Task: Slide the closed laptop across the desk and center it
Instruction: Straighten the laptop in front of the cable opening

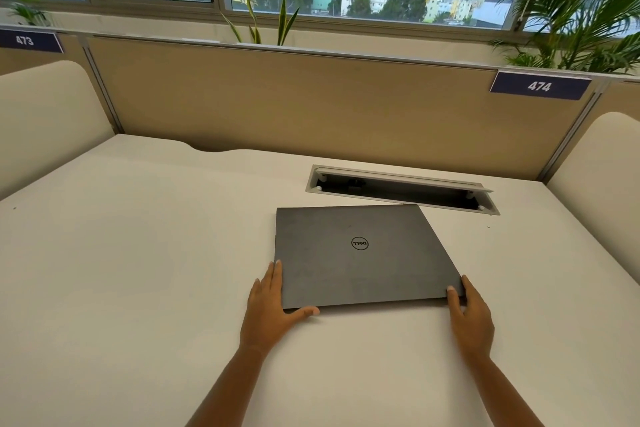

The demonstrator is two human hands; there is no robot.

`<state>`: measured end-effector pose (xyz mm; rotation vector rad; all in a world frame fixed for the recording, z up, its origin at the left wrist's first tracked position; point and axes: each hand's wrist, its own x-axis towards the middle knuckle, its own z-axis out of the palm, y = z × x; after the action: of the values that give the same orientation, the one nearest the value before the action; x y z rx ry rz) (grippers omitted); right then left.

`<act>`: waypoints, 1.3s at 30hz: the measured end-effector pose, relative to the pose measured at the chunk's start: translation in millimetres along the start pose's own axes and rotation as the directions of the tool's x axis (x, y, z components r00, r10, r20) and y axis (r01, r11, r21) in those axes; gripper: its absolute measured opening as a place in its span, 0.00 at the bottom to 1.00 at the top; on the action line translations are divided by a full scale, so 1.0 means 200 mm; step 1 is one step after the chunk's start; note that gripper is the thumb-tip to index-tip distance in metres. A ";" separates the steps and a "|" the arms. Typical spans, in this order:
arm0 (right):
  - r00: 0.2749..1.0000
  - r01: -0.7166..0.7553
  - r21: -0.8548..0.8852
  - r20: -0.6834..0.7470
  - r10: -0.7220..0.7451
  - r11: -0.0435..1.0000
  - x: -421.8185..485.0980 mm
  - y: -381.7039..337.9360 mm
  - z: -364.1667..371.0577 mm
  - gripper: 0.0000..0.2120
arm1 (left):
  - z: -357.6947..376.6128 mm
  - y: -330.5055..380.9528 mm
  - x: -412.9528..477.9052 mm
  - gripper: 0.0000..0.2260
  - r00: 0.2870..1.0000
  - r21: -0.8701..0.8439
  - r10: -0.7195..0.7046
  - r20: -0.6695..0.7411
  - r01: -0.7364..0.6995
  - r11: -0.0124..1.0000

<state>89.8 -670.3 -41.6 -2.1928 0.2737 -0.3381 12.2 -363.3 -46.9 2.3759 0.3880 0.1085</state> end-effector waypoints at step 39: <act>0.999 0.030 0.021 -0.022 -0.029 0.999 0.03 -0.06 0.10 0.22 | -0.12 -0.05 0.20 0.58 0.990 0.072 0.117 0.078 -0.123 0.990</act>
<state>103.4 -650.4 -42.8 -2.1752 0.2488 -0.3802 43.9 -327.4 -37.2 2.4706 0.2176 0.0620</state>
